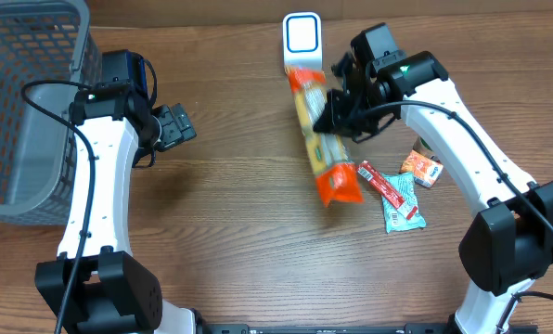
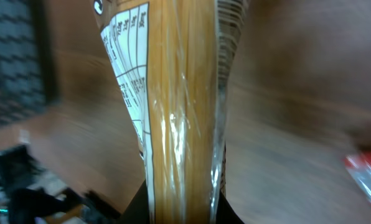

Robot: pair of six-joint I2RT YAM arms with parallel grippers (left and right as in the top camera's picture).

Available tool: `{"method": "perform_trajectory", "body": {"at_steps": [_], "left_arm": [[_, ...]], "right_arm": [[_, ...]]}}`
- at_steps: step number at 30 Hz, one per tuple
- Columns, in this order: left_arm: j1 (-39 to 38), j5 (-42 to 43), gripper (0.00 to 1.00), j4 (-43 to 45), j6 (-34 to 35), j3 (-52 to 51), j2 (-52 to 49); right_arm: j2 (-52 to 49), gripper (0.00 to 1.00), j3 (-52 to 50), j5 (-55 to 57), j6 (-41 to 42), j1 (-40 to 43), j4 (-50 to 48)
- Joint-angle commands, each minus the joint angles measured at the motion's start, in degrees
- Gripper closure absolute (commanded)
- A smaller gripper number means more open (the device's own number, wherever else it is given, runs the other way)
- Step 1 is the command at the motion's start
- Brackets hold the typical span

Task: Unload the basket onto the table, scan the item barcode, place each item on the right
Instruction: 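Hold the spaghetti packet's barcode in front of the white scanner, then carry the spaghetti packet right and lower it beside the jar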

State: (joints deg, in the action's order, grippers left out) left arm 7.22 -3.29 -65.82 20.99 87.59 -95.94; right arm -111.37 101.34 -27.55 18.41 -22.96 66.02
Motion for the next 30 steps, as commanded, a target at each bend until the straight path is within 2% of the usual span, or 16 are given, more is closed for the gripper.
{"method": "perform_trajectory", "body": {"at_steps": [1, 12, 20, 23, 26, 27, 28, 30], "left_arm": [[-0.13, -0.52, 0.00, 0.02, -0.66, 0.92, 0.81], [-0.13, -0.52, 0.00, 0.02, -0.63, 0.92, 0.81], [-0.13, -0.50, 0.00, 0.02, -0.66, 0.92, 0.81], [-0.13, -0.52, 0.00, 0.02, -0.66, 0.92, 0.81], [-0.13, -0.50, 0.00, 0.02, -0.66, 0.92, 0.81], [-0.13, -0.52, 0.00, 0.02, -0.63, 0.92, 0.81], [-0.13, -0.52, 0.00, 0.02, -0.63, 0.92, 0.81], [-0.13, -0.50, 0.00, 0.02, -0.63, 0.92, 0.81]], "right_arm": [[1.97, 0.96, -0.74, 4.72, -5.01, -0.94, 2.16], [1.97, 0.96, -15.04, 10.14, -3.72, -1.88, -1.70], [1.95, 0.96, -22.08, 29.68, 3.23, -1.68, -3.96], [1.95, 0.79, -22.34, 31.06, 3.21, -1.66, -3.50], [1.97, 0.53, -22.34, 32.65, 3.26, -1.66, -3.41], [1.97, 0.47, -22.34, 32.65, 3.26, -1.66, -3.43], [1.97, 0.44, -22.34, 32.63, 3.26, -1.66, -3.39], [1.97, 0.44, -22.29, 32.63, 3.32, -1.68, -3.30]]}}
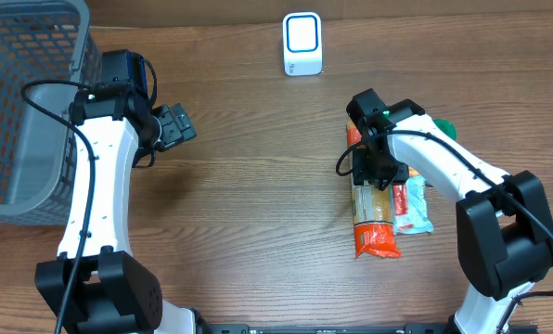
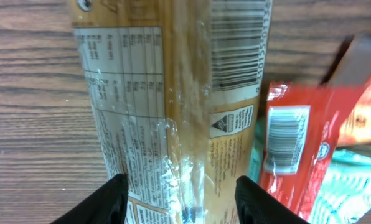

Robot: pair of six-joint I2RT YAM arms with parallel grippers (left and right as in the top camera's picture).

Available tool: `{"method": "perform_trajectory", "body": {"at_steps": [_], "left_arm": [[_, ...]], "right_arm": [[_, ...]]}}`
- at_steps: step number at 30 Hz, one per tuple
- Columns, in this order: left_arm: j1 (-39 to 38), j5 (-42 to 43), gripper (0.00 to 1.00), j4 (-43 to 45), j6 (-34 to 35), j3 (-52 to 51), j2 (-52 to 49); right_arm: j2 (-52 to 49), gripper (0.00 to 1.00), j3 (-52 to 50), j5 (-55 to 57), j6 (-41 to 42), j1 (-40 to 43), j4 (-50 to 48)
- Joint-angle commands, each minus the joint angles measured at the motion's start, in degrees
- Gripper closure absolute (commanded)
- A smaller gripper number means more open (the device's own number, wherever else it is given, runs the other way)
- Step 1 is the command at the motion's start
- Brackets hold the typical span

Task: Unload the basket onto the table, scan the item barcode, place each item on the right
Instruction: 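Carry the spaghetti packet right and lower it beside the jar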

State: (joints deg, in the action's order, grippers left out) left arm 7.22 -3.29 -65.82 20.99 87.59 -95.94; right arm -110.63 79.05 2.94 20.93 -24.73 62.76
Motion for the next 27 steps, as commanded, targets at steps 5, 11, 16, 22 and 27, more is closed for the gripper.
{"method": "perform_trajectory", "body": {"at_steps": [5, 11, 16, 22, 27], "left_arm": [[-0.13, -0.50, 0.00, 0.02, -0.66, 0.92, 0.81], [-0.13, -0.50, 0.00, 0.02, -0.66, 0.92, 0.81], [-0.13, -0.50, 0.00, 0.02, -0.66, 0.92, 0.81], [-0.13, -0.50, 0.00, 0.02, -0.66, 0.92, 0.81], [-0.11, -0.52, 0.00, 0.02, -0.66, 0.92, 0.81]], "right_arm": [[3.06, 0.42, 2.08, 2.12, 3.13, 0.09, 1.05], [7.19, 0.23, 4.83, 2.14, 2.67, 0.09, 2.40], [7.34, 0.00, 4.81, 2.14, 2.69, 0.09, 1.79], [7.34, 0.00, 4.81, 2.12, 2.67, 0.09, 1.79], [7.34, 0.00, 4.81, 2.14, 2.69, 0.09, 1.79]]}}
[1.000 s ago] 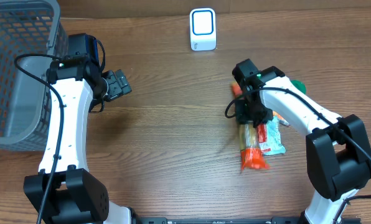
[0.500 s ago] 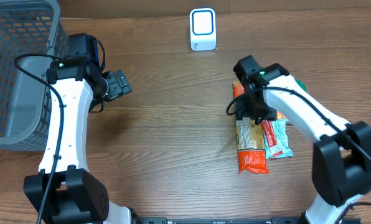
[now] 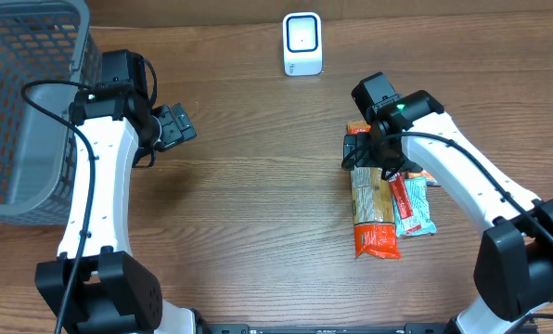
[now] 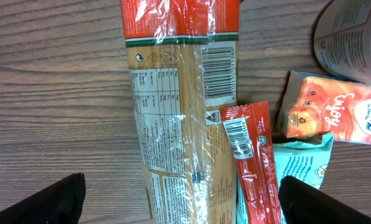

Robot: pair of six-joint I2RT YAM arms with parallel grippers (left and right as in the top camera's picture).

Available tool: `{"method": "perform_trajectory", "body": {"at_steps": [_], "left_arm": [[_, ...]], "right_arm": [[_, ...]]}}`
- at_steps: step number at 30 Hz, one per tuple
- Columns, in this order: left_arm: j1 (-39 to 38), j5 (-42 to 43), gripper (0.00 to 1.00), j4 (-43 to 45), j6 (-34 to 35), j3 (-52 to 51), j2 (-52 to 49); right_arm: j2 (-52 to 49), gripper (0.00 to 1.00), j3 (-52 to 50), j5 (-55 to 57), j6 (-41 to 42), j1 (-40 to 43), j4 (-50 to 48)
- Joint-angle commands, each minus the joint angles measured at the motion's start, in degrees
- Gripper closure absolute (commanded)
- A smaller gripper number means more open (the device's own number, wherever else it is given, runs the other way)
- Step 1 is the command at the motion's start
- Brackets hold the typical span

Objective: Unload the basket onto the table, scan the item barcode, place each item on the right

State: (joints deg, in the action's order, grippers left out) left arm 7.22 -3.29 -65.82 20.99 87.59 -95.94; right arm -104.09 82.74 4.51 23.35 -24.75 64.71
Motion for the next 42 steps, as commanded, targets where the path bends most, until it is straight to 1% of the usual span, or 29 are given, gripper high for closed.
{"method": "perform_trajectory", "body": {"at_steps": [1, 13, 18, 25, 33, 42], "left_arm": [[-0.13, -0.52, 0.00, 0.02, -0.66, 0.92, 0.81], [-0.13, -0.52, 0.00, 0.02, -0.66, 0.92, 0.81], [-0.13, -0.50, 0.00, 0.02, -0.66, 0.92, 0.81], [-0.13, -0.50, 0.00, 0.02, -0.66, 0.92, 0.81], [-0.13, -0.52, 0.00, 0.02, -0.63, 0.92, 0.81], [-0.13, -0.52, 0.00, 0.04, -0.63, 0.92, 0.81]], "right_arm": [[0.81, 0.00, 1.11, 0.55, 0.26, 0.11, -0.15], [0.20, 0.00, 1.09, 0.55, 0.26, 0.13, -0.22], [-0.37, 0.00, 0.87, 0.55, 0.26, 0.11, -1.99], [1.92, 0.00, 0.87, 0.55, 0.26, 0.07, -2.95], [11.08, 0.00, 0.87, 0.55, 0.26, 0.07, -2.95], [28.30, 0.00, 0.87, 0.55, 0.26, 0.09, -2.93]]}}
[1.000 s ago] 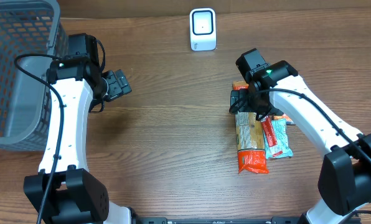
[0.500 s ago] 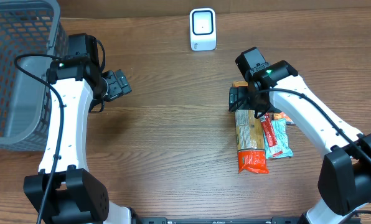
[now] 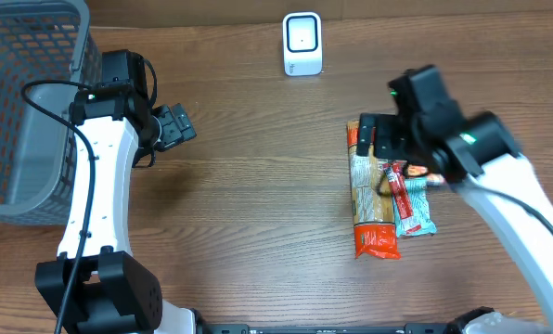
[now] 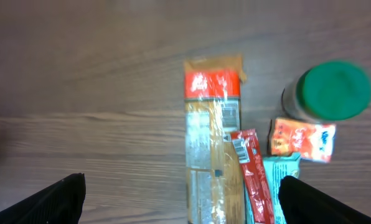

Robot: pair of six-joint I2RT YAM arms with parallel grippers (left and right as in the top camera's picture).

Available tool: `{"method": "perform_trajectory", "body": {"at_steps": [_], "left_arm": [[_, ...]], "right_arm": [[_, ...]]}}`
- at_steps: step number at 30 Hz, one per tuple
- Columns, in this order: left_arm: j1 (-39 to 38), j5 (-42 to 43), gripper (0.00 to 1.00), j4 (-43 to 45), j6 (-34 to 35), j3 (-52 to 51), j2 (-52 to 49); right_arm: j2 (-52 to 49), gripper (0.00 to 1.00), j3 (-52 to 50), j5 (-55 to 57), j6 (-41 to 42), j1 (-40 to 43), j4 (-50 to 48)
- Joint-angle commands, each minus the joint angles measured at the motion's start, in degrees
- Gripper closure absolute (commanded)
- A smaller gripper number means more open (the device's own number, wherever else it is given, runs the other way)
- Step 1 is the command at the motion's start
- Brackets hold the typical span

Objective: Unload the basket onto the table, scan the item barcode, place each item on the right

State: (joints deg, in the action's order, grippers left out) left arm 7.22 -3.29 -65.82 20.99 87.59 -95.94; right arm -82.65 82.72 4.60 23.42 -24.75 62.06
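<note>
The long spaghetti pack (image 3: 369,195) with red ends lies flat on the wood table, its barcode (image 4: 230,116) facing up. My right gripper (image 4: 185,208) hangs high above it, wide open and holding nothing; only the dark fingertips (image 4: 64,198) show at the lower corners. In the overhead view the right gripper (image 3: 388,151) hovers over the pack's far end. The white scanner (image 3: 302,44) stands at the back of the table. My left gripper (image 3: 176,126) is held in the air at the left, and its jaws cannot be made out.
A red stick pack (image 4: 251,174), a teal packet (image 4: 285,190), an orange packet (image 4: 302,140) and a green-lidded jar (image 4: 332,91) crowd the pack's right side. A grey mesh basket (image 3: 21,102) fills the far left.
My right gripper, still open, now stands much higher above the spaghetti pack and takes in the whole cluster. The pack and the left arm have not moved.
At first my right gripper held the spaghetti pack up by the scanner. Then the pack lay on the table beside the packets with the fingers on either side of it. After that the gripper was open just above it, and now it is well clear.
</note>
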Motion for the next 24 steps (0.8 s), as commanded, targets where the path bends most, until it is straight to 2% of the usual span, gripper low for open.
{"method": "perform_trajectory", "body": {"at_steps": [1, 15, 24], "left_arm": [[-0.11, -0.50, 0.00, 0.02, -0.63, 0.92, 0.81], [-0.13, -0.52, 0.01, 0.04, -0.63, 0.92, 0.81], [-0.13, -0.52, 0.00, 0.04, -0.66, 0.92, 0.81]], "right_arm": [[8.85, 0.00, 0.90, 0.46, 0.20, 0.09, -0.28], [36.13, 0.00, 0.42, 3.76, 0.17, 0.48, 0.20], [53.46, 0.00, -12.55, 4.35, 0.20, 7.34, -3.39]]}}
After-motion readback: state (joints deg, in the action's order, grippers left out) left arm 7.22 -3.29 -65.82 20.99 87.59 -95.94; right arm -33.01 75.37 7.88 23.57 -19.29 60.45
